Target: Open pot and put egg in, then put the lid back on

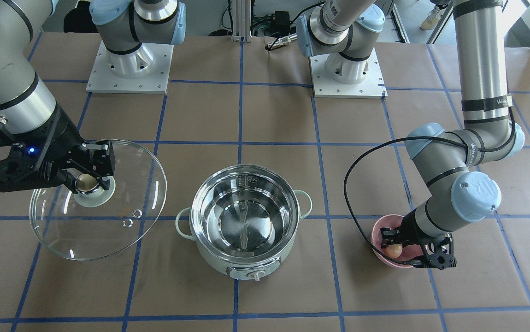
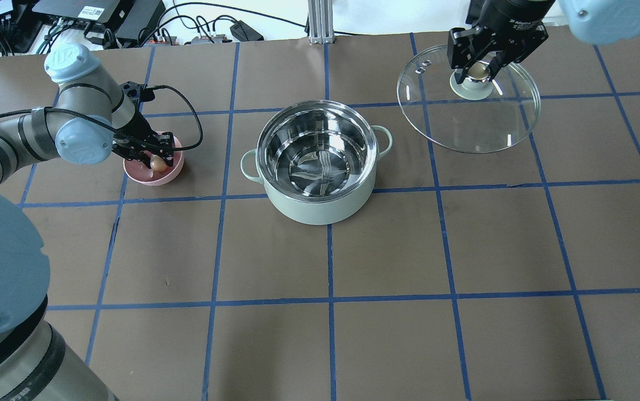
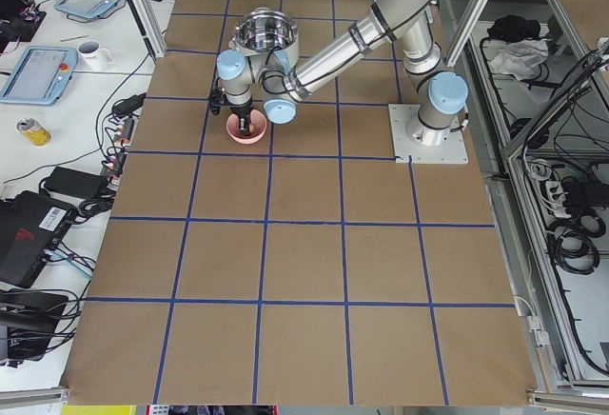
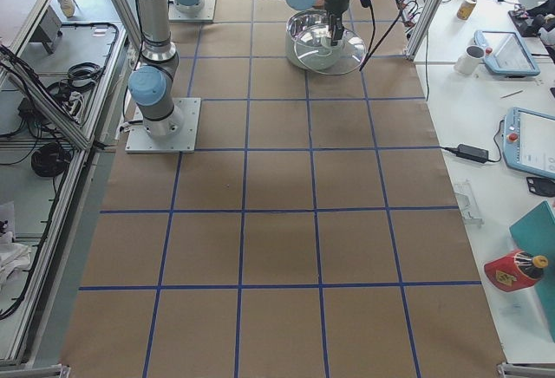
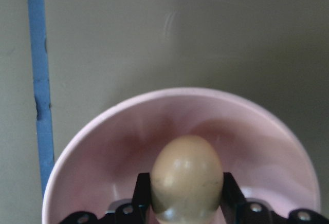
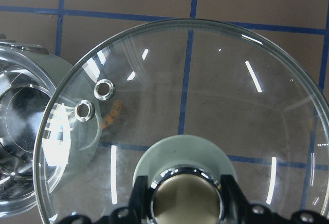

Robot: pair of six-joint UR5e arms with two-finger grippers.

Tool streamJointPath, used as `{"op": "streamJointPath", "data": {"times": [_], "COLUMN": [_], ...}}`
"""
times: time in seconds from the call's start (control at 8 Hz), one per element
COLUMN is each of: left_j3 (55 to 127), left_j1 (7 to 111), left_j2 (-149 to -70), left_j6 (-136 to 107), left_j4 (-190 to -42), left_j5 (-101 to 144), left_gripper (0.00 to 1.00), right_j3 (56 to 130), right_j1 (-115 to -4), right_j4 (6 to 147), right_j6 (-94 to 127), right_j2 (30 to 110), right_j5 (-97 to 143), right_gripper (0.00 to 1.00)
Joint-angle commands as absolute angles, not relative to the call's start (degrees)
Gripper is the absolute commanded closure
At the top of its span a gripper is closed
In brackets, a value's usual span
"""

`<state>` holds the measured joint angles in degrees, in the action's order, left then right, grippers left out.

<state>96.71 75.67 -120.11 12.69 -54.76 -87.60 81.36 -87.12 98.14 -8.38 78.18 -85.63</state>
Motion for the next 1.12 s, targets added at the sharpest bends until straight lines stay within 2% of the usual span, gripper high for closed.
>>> {"op": "streamJointPath", "data": {"times": [0.0,0.25,0.62,1.0], "left_j3": [96.68,96.59,95.98,89.15], "left_j1": [75.67,75.67,76.72,89.16], "left_j2": [-118.84,-117.34,-110.85,-106.35], "left_j6": [12.57,11.61,10.38,-0.13], "left_j4": [-54.76,-54.67,-57.03,-72.28], "left_j5": [-88.51,-88.42,-89.82,-92.10], "left_gripper": [0.91,0.94,0.93,0.93], "right_j3": [81.65,81.65,81.74,81.74], "right_j1": [-86.31,-86.31,-86.22,-86.22], "right_j4": [98.70,99.49,99.40,99.14], "right_j6": [-8.44,-15.86,-15.65,-8.80], "right_j2": [78.14,78.22,78.40,78.40], "right_j5": [-85.17,-86.74,-87.01,-86.31], "right_gripper": [1.00,1.00,1.00,1.00]}}
